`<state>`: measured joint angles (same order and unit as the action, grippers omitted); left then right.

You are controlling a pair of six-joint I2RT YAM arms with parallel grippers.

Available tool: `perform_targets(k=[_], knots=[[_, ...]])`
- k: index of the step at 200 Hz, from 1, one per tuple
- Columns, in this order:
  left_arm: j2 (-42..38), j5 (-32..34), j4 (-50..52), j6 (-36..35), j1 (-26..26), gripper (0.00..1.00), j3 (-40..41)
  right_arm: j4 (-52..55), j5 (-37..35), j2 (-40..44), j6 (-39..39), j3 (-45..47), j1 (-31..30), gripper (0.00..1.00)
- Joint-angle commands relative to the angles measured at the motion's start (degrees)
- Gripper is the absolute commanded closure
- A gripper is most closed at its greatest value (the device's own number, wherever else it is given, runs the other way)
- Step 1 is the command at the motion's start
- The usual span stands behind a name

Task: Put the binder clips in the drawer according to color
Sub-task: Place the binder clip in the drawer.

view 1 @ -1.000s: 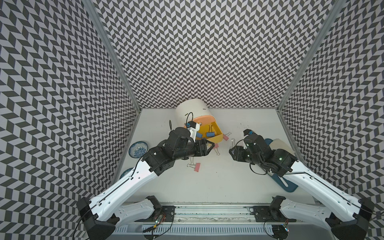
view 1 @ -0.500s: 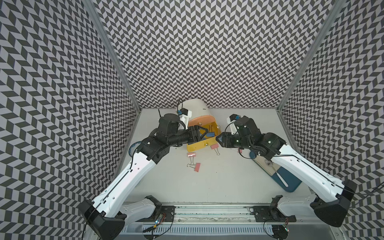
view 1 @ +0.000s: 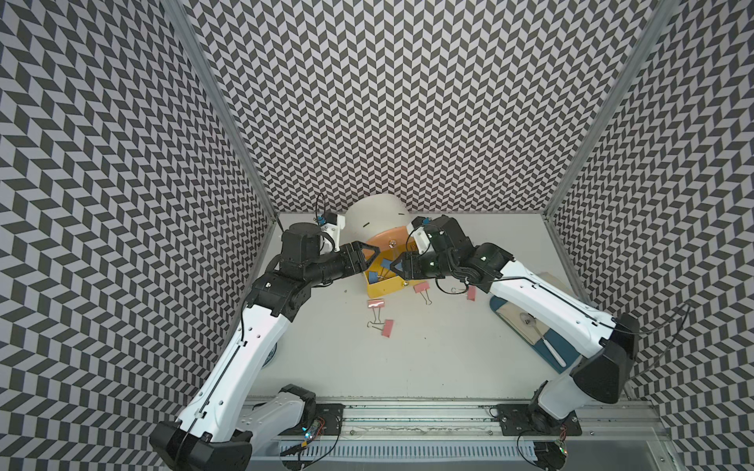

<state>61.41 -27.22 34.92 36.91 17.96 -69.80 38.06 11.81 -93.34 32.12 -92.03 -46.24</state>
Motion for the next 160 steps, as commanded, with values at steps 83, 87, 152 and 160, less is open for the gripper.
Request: perform_targets(k=[83,87,152,160], knots=[[-4.88,-4.15,1.65,-1.59,-5.55,0.37,6.56,2.28,-4.62,-11.8,-4.03,-11.75,-1.82,0.61],[-4.96,-4.21,1.63,-1.57,-5.64,0.37,6.59,2.71,-5.35,-12.06,-4.12,-12.18,-1.79,0.6],[-4.67,-4.57,1.64,-1.47,-5.91,0.37,6.24,3.76,-7.09,-15.23,-5.27,-15.35,-1.84,0.53],[-4.71,-4.68,1.65,-1.4,-5.91,0.37,6.39,3.92,-7.24,-15.66,-5.4,-15.91,-1.84,0.52]])
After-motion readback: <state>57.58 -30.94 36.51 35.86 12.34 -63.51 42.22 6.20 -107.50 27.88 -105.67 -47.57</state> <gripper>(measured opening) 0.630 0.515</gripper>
